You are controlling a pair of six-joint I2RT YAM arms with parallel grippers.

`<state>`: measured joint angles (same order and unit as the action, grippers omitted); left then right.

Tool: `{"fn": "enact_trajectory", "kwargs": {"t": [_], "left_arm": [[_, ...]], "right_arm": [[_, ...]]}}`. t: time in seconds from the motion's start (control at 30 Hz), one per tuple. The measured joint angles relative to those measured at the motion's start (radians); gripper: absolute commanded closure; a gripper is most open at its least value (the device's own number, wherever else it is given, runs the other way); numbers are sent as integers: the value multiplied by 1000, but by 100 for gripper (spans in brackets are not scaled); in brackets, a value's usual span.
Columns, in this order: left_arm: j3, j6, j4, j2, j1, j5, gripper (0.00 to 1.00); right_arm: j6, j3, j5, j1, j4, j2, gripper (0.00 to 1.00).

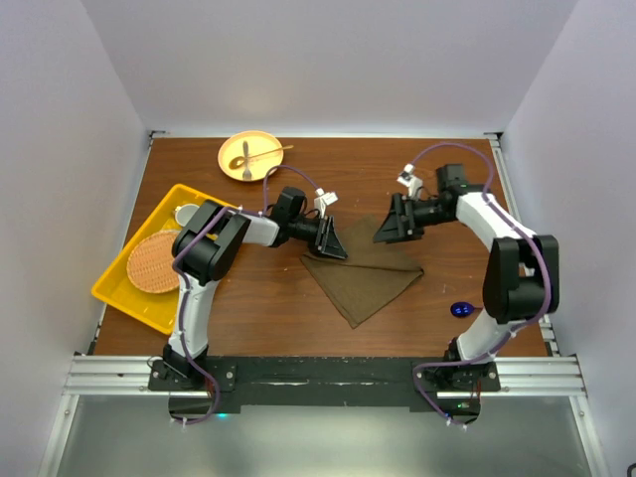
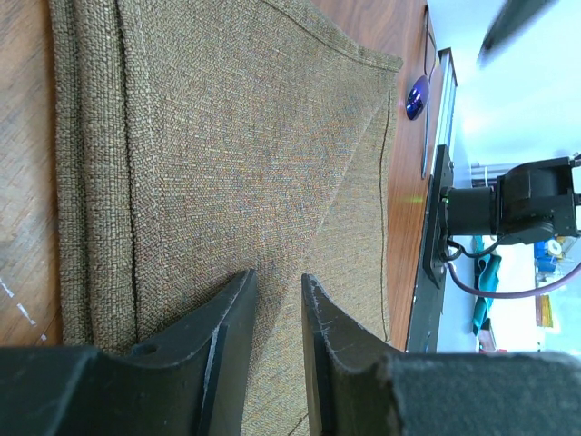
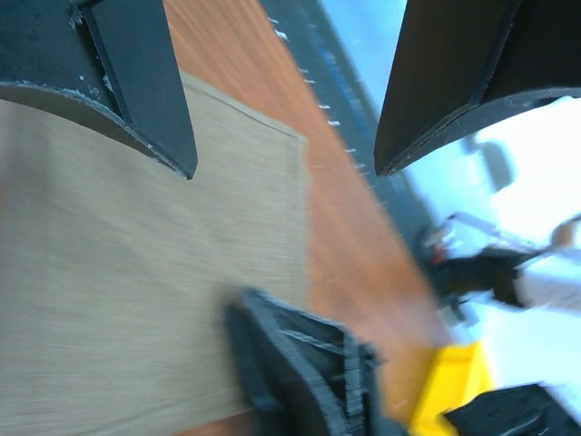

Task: Fold the napkin into a case and place the utensils inside
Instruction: Smooth out the upper triangle-folded napkin at the center of the board.

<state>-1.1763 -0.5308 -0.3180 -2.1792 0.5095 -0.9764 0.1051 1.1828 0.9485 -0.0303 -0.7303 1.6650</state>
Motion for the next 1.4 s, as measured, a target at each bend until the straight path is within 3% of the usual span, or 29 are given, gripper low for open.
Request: {"fn": "enact_trajectory", "kwargs": {"t": [0.17,0.47,0.87,1.03,1.17,1.4], "left_arm": [[-5,0,5,-3,0,0,68],[-16,0,8,-13,-2,-6,68],[-17,0,10,-14,-3,-6,68],[-17,0,10,-14,-3,-6,67],[-17,-5,-1,-14,-3,-20,58],[-36,3,-11,20,6,-37,60]], "right_arm": [[-129,-51,96,-109,132,134,16],[-191,-103,161,-78,200,323,16],[57,-102,220,138,-68,380,17],[106,-93,215,171,-114,393,19],[112,-87,195,170,-126,397,32],[58,-90,119,168,-117,397,44]]}}
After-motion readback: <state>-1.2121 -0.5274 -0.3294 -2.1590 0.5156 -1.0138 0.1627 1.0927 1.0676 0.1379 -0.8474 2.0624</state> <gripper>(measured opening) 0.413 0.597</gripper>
